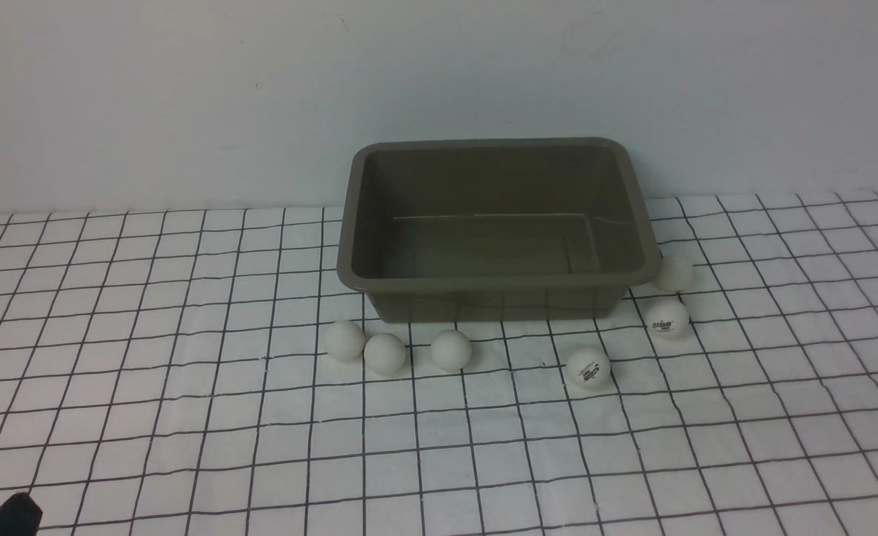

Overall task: Put the table tennis balls into the box on the white checkered tablecloth.
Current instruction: 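Reach for and grasp a ping pong ball on the table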

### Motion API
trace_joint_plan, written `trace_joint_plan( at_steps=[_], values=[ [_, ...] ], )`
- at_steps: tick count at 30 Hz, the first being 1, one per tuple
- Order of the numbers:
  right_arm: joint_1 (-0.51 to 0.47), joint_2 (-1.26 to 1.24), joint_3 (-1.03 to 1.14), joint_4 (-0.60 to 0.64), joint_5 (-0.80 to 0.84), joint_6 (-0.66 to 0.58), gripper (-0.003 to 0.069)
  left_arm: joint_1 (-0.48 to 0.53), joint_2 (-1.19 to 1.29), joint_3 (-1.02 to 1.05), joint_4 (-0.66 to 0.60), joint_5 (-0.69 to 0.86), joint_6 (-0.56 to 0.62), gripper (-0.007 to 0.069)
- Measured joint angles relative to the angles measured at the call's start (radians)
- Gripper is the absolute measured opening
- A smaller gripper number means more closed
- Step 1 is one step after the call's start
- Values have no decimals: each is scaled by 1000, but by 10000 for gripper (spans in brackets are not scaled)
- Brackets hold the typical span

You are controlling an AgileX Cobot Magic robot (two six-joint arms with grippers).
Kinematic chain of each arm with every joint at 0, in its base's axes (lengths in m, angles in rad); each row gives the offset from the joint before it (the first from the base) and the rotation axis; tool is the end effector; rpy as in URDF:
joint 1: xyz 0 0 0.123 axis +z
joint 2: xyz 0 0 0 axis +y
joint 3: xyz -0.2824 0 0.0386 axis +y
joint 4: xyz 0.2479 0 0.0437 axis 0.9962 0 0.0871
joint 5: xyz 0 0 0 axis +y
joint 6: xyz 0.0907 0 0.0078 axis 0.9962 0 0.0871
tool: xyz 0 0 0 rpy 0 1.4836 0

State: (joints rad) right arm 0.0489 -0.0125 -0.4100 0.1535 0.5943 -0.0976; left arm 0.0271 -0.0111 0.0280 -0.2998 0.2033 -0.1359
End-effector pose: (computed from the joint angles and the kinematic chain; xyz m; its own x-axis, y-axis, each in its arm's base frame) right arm 0.0153 0.0086 0.2923 -0.0829 0.0258 -0.9962 -0.1315 0.9906 0.0366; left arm 0.0561 -0.0039 0.1866 -0.1259 -0.4196 -0.8989 -0.0224 0.9071 -0.4203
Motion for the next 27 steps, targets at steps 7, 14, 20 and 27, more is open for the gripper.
trace_joint_plan(
  at_steps=[7, 14, 20, 27],
  values=[
    [0, 0, 0, 2, 49, 0, 514, 0, 0, 0, -100, -49, -6, 321],
    [0, 0, 0, 27, 84, 0, 514, 0, 0, -79, -124, 23, -6, 321],
    [0, 0, 0, 121, 94, -39, 514, 0, 17, -294, -135, 230, 65, 321],
    [0, 9, 0, 232, 139, -199, 514, 0, 206, -413, -164, 376, 305, 321]
  ],
)
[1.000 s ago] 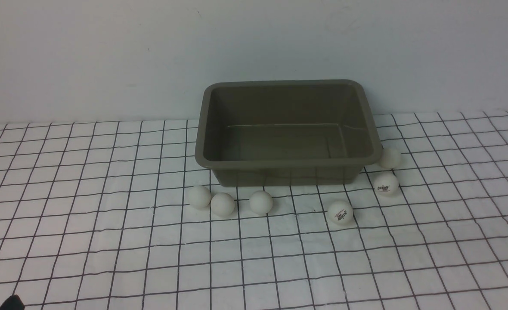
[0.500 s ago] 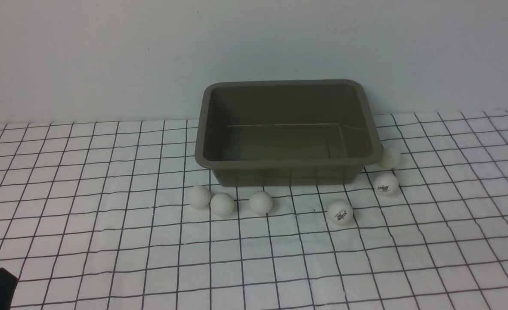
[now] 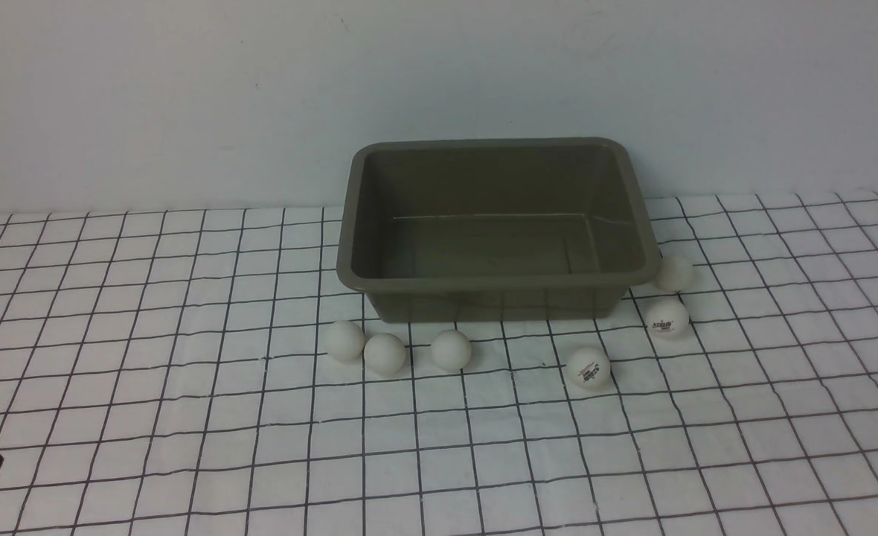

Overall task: Put the table tennis balls into the box on the white checkered tablecloth.
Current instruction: 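Reach for and grasp a ping pong ball on the table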

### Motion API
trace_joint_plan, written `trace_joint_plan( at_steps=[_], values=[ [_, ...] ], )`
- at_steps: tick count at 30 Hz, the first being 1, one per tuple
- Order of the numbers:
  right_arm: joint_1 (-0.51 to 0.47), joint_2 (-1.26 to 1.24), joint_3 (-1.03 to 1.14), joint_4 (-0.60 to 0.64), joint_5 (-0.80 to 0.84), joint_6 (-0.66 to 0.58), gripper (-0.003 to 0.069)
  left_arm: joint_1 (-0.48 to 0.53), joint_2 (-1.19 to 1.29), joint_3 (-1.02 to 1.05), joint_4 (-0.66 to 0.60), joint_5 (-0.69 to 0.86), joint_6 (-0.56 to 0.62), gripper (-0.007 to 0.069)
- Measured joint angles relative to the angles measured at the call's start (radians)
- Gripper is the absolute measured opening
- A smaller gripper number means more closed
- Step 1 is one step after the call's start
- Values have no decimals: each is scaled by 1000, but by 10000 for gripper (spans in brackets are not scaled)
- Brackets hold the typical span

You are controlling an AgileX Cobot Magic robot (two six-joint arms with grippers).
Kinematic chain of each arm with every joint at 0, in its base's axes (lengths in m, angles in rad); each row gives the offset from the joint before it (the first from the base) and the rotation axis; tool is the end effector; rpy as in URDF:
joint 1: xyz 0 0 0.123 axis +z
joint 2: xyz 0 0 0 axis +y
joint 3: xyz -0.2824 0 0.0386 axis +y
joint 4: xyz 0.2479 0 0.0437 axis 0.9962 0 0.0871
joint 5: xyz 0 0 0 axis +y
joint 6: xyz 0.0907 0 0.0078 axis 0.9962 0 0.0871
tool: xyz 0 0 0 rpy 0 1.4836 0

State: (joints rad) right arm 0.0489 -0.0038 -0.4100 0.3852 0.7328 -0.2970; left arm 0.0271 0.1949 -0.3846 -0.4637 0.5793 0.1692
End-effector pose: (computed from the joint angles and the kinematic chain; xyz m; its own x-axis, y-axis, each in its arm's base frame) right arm 0.0121 0.0235 0.2831 -0.1914 -0.0135 -0.9814 -0.2945 0.9546 0.0443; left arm 0.0516 -0.0209 0.2831 -0.2908 -0.2263 -0.9297 0.1491 0.9490 -0.2776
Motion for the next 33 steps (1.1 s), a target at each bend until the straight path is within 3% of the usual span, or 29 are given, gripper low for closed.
trace_joint_plan(
  at_steps=[4, 8, 11, 15, 23, 33],
  values=[
    [0, 65, -1, 60, -4, -59, 514, 0, 139, -34, -85, 30, 256, 374],
    [0, 215, -22, 172, -2, -182, 514, 0, 240, -47, -161, 46, 400, 460],
    [0, 381, -76, 251, 19, -302, 514, 0, 295, -47, -193, 43, 432, 475],
    [0, 581, -194, 283, 54, -345, 514, 0, 323, -47, -203, 35, 460, 479],
    [0, 938, -439, 230, 62, -351, 514, 0, 324, -47, -177, 25, 556, 479],
    [-49, 1345, -633, 127, 56, -333, 470, 0, 324, -47, -181, 16, 567, 479]
  ],
)
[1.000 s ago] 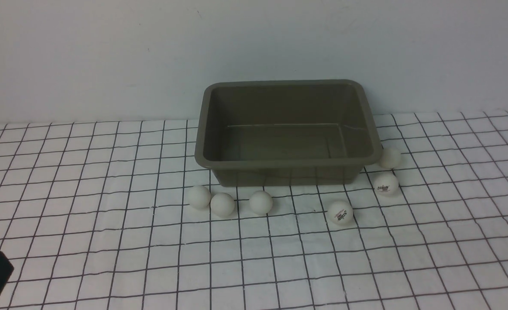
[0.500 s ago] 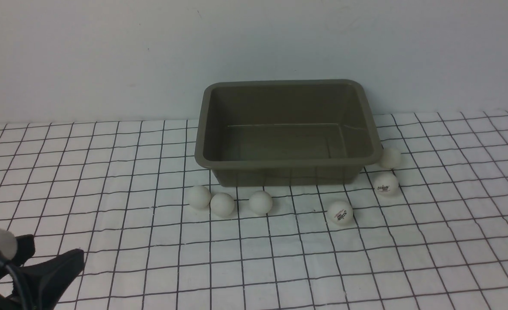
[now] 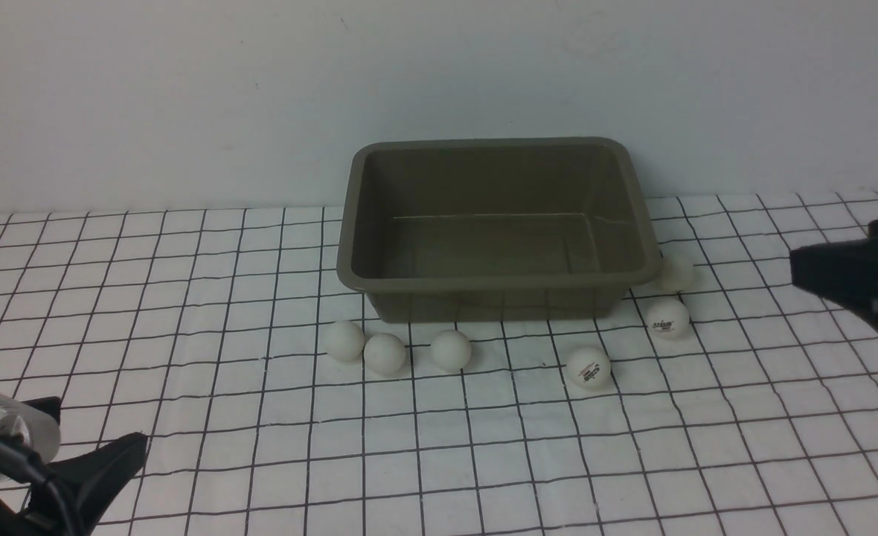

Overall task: Put the table tennis balls into the box on the white checkered tablecloth.
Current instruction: 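Reach for and grasp a ping pong ball on the table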

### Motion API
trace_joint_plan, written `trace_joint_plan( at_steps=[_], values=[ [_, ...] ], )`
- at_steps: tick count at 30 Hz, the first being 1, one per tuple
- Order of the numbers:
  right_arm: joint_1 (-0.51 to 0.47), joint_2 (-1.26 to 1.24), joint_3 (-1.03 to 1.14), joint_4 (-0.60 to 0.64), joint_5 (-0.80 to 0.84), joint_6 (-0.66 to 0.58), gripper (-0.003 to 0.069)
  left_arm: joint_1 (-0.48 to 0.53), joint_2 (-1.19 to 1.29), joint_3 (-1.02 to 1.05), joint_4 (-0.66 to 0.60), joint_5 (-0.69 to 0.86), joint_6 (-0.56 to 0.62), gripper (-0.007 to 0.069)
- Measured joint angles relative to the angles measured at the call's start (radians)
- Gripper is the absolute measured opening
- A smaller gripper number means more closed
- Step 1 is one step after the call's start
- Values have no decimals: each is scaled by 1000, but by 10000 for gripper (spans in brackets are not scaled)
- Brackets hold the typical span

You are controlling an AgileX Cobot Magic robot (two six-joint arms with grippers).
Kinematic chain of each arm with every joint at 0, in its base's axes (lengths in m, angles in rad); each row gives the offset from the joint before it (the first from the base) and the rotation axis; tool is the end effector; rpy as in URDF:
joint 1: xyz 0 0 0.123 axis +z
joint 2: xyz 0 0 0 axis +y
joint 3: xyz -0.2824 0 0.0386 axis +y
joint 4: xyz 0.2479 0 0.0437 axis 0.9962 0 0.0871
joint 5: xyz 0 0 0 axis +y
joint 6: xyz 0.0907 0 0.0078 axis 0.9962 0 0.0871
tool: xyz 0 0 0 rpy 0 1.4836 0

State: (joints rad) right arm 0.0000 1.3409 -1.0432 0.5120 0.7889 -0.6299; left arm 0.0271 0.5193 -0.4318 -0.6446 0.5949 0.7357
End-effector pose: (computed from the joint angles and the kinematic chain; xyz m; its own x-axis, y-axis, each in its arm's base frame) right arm 0.2739 0.0317 0.3073 -0.7248 -0.2346 -0.6478 -0.4016 0.9078 0.1206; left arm 0.1009 -0.0280 0.2776 -0.4201 0.1562 -0.8939 0.3509 0.9364 -0.0013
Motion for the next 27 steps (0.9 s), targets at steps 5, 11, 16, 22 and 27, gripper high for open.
trace_joint_plan(
  at_steps=[5, 11, 16, 22, 27],
  values=[
    [-108, 140, -42, 141, -11, -284, 444, 0, 0, 0, -1, -5, 4, 480],
    [-127, 204, -46, 352, -54, -609, 444, 0, 0, 0, -3, -16, 4, 480],
    [-127, 303, -58, 428, -72, -632, 442, 0, 0, 0, -3, -16, 4, 480],
    [-127, 402, -125, 435, -69, -555, 442, 0, 0, 0, -3, -7, 4, 480],
    [-127, 524, -260, 418, -18, -415, 442, 0, 0, 8, -4, 4, 4, 480]
  ],
)
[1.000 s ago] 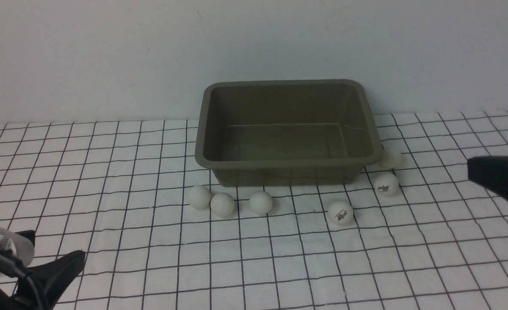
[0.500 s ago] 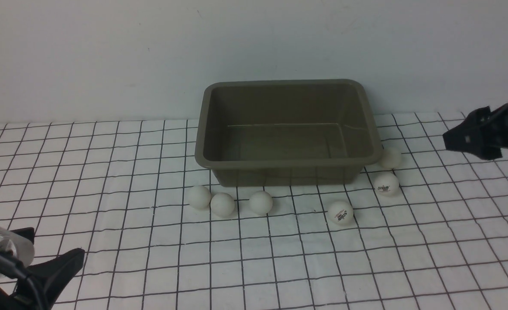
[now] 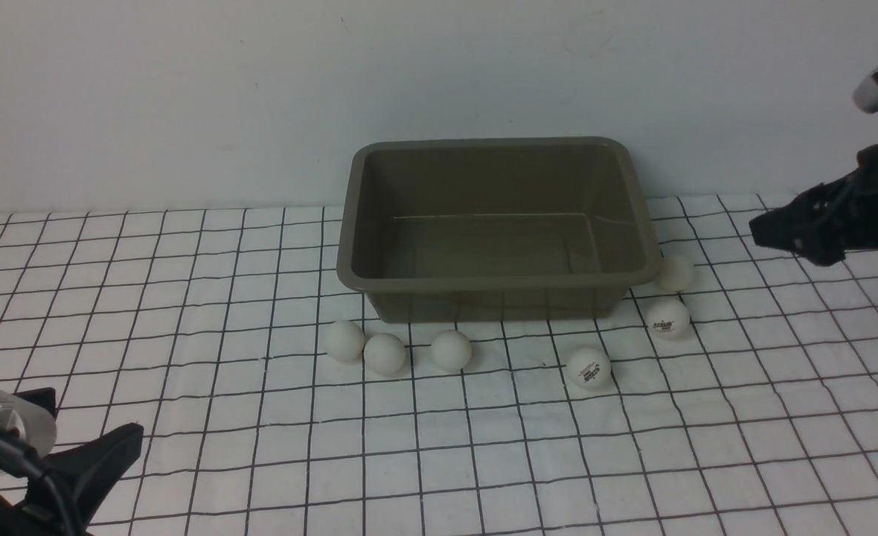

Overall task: Put the table tennis balls into the box on the white checkered tablecloth.
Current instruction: 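Reach for and grasp a ping pong ball on the table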

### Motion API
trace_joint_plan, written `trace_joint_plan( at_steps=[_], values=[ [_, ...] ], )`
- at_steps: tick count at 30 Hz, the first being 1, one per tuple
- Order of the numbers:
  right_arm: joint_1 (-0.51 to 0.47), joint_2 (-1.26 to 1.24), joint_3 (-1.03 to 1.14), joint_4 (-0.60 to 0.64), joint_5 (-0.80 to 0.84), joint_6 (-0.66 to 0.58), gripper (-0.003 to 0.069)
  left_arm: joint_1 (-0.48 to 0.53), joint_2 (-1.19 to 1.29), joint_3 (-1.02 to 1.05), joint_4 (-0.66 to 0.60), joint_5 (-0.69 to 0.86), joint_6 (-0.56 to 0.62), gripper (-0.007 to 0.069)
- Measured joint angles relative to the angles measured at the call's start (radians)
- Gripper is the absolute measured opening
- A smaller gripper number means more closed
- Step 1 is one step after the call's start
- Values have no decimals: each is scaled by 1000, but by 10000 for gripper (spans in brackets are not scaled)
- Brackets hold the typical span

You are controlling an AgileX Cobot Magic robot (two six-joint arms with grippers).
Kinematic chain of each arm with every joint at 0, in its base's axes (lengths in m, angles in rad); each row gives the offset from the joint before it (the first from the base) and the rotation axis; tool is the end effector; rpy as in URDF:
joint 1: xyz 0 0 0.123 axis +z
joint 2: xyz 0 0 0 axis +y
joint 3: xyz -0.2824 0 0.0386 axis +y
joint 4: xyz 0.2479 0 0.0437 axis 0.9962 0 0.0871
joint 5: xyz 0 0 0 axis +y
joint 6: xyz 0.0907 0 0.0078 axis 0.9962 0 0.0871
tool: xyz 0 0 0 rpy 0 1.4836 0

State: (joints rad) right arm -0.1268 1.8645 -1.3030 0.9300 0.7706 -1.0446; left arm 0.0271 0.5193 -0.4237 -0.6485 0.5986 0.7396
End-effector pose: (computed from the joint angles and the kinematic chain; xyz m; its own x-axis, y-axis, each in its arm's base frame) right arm 0.3958 0.0009 0.2236 -0.7492 -0.1344 -0.6485 -0.4163 0.8571 0.3033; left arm 0.1005 -0.0283 0.2749 -0.4282 0.1570 -0.8900 0.3545 0.9350 -0.0056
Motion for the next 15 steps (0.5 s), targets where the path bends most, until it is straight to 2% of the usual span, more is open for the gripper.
trace_joint_plan(
  at_steps=[6, 15],
  values=[
    [0, 108, -149, -73, 67, 157, 442, 0, 0, 6, 0, 0, 1, 480],
    [36, 167, -219, -124, 72, 189, 442, 0, 1, 6, 0, 0, 1, 482]
  ],
)
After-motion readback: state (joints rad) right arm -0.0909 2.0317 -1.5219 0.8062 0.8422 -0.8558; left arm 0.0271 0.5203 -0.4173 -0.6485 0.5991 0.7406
